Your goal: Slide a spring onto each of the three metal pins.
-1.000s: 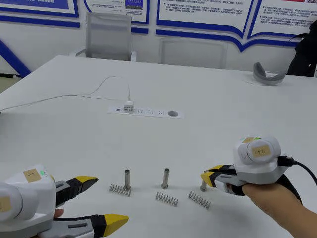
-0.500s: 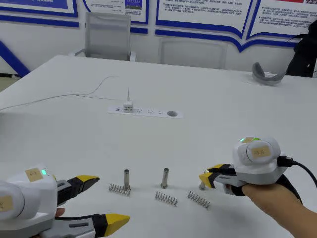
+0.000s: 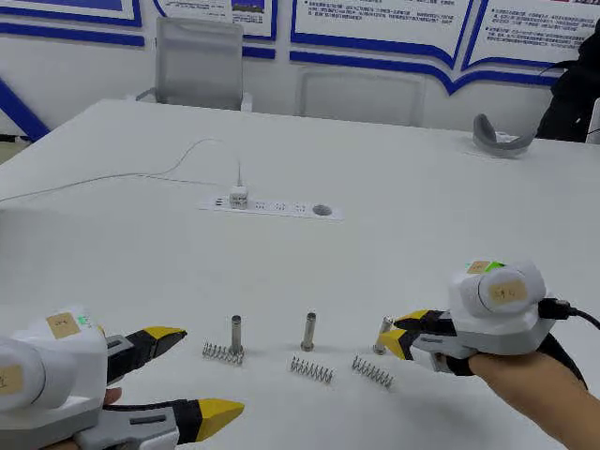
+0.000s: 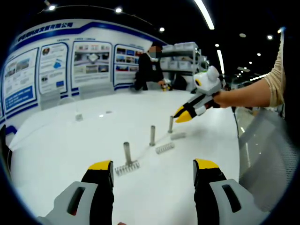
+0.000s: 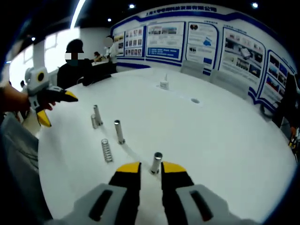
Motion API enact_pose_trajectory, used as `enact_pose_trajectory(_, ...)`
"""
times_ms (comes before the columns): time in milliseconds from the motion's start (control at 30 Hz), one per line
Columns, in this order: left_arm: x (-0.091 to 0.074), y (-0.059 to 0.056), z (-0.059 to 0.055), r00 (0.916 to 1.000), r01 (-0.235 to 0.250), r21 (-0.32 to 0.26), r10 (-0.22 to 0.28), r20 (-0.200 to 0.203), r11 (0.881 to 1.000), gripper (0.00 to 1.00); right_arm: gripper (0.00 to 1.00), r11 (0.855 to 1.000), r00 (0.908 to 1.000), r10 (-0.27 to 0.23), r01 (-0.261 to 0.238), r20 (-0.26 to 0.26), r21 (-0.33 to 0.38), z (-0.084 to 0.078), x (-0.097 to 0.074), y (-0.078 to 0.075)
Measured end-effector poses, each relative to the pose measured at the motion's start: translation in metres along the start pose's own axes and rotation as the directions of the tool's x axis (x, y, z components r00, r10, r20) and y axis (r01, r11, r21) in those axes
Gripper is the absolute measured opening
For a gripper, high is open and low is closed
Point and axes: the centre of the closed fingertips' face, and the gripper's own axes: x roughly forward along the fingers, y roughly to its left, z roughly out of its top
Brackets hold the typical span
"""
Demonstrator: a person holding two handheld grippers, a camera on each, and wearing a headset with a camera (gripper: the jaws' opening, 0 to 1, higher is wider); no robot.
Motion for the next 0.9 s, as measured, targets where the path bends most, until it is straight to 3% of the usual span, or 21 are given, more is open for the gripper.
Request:
enact_pose_trajectory(267,0.001,-0.003,-0.001,1.0,0.005,-0.002,-0.005,-0.002,1.0,0.7,0.18,0.999,0.9991,0.031,-0.031,-0.029,-0.023,-0.016,-0.004,0.011)
enact_pose_trajectory(533,0.003,-0.005,-0.002,0.9999,0.014,0.0,-0.014,-0.005,1.0,0.7,0.17,0.992,0.9908,0.114,-0.117,-0.073,-0.04,-0.033,0.003,0.032)
enact_pose_trajectory(900,0.004,-0.006,-0.005,0.9998,0.018,-0.002,-0.018,-0.012,1.0,0.69,0.15,0.99,0.9847,0.131,-0.136,-0.114,-0.036,-0.044,0.012,0.032)
